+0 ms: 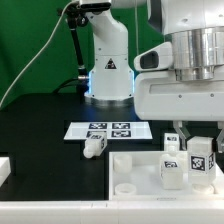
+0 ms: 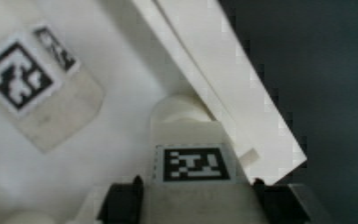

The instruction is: Assemble one leg

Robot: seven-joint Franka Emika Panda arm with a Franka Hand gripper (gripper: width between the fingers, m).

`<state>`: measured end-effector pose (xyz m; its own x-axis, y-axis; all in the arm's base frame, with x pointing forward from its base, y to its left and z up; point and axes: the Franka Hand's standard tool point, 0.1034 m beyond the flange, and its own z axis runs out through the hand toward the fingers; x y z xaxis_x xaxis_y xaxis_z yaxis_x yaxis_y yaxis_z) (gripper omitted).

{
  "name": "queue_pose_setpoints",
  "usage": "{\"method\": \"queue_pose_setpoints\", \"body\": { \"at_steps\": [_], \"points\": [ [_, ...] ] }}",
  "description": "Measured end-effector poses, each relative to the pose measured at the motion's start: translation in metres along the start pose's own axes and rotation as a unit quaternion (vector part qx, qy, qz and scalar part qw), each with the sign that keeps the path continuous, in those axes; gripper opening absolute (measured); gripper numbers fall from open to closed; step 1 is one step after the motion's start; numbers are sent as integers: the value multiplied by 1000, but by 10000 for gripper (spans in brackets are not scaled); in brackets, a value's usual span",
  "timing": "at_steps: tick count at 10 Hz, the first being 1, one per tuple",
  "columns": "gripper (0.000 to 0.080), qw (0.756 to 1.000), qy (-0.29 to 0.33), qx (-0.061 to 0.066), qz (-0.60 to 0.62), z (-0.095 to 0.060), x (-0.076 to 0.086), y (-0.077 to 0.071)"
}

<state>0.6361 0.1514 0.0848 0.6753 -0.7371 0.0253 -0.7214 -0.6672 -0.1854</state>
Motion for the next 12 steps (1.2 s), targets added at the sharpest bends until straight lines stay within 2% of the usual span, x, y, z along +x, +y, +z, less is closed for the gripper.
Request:
{"method": "queue_pose_setpoints", "body": {
  "at_steps": [1, 3, 6, 7, 8, 9, 10, 12],
  "points": [
    [292, 997, -5, 2, 74, 3, -6, -3],
    [292, 983, -7, 5, 185, 4, -8, -6],
    [292, 972, -13, 6, 236, 5, -8, -6],
    [364, 977, -13, 5, 213, 5, -8, -5],
    [530, 979, -12, 5, 202, 5, -7, -4],
    [530, 984, -11, 5, 175, 5, -6, -3],
    [627, 993, -11, 6, 121, 5, -3, -2],
    [646, 1000, -7, 6, -2, 4, 7, 3]
  ]
}}
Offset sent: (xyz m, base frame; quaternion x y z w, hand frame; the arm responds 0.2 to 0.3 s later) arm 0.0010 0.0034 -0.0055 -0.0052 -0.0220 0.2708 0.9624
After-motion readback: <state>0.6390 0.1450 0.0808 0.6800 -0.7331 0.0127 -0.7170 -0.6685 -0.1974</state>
